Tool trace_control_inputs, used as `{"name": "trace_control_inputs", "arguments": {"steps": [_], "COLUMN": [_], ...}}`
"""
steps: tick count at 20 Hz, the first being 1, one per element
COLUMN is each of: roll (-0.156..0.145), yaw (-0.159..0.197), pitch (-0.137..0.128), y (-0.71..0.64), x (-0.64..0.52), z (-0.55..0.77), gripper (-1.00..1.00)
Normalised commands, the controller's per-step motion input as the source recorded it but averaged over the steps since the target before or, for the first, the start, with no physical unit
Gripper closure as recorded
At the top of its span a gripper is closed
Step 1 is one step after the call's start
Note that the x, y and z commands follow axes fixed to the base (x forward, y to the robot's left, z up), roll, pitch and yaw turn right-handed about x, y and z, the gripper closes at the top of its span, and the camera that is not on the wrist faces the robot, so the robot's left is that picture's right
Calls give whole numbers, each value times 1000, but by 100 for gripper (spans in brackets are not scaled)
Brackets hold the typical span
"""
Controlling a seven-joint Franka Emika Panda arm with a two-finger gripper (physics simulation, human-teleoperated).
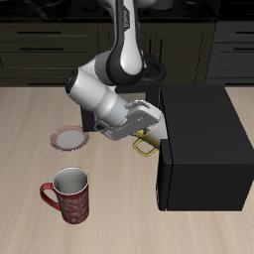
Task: Open the microwave and place the white and yellow mug in it
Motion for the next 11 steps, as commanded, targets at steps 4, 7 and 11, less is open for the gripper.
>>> {"name": "trace_control_inputs", "arguments": {"steps": [4, 7, 11], "roll": [13, 9, 8], "yaw": [-2, 21, 14], "pitch": [70, 110, 109], "y": [335, 326, 274], "x": [123, 42, 53], "z": [-431, -578, -616], "gripper": [100, 100, 100]}}
